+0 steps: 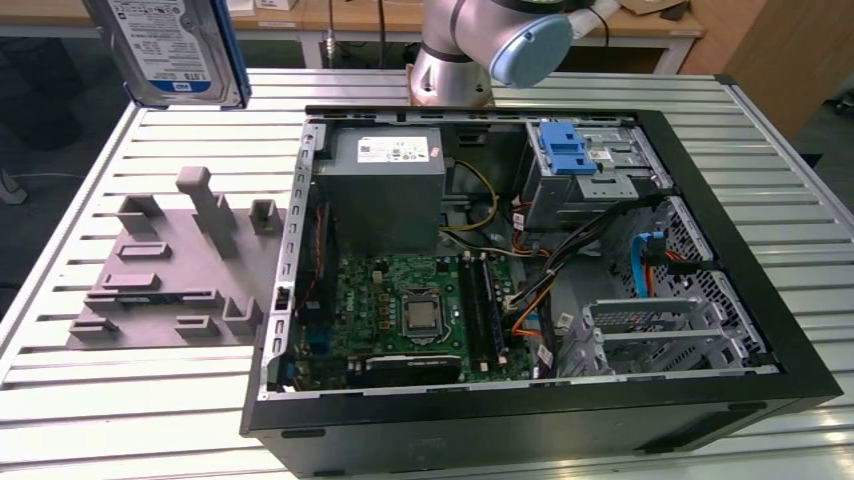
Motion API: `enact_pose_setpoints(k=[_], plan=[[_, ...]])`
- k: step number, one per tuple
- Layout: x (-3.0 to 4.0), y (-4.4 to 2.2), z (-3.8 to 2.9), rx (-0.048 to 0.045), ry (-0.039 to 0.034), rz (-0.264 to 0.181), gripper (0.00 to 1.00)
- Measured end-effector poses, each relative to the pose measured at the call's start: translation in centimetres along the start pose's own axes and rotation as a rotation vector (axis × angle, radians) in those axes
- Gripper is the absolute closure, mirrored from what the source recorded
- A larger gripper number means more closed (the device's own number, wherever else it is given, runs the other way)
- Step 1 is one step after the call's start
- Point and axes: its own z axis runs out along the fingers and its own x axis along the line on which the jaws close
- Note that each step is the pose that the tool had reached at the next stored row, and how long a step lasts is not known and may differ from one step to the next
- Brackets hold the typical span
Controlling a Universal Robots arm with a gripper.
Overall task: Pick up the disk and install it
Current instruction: 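Pick up the disk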
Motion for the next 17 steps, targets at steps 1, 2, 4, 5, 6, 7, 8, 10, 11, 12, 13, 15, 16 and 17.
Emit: enact_pose_setpoints(k=[1,2,4,5,6,7,8,10,11,12,13,15,16,17], plan=[[0.00,-0.03,0.00,0.0000,0.0000,0.000,0.64],[0.00,-0.05,0.00,0.0000,0.0000,0.000,0.64],[-0.01,-0.12,0.00,0.0000,0.0000,0.000,0.64],[-0.01,-0.15,0.00,-0.0001,0.0000,0.000,0.64],[-0.01,-0.19,0.00,-0.0001,0.0000,0.000,0.64],[-0.01,-0.22,0.00,0.0000,0.0000,0.000,0.64],[-0.01,-0.25,0.00,0.0000,0.0000,0.000,0.64],[-0.02,-0.32,0.00,0.0000,0.0000,0.000,0.64],[-0.02,-0.35,0.00,0.0000,0.0000,0.000,0.64],[-0.02,-0.39,0.00,0.0000,0.0000,0.000,0.64],[-0.02,-0.41,0.00,0.0000,-0.0001,0.000,0.64],[-0.02,-0.47,0.00,0.0000,0.0000,0.000,0.64],[-0.02,-0.48,0.00,0.0000,-0.0001,0.000,0.64],[-0.02,-0.49,0.00,0.0000,0.0000,0.000,0.64]])
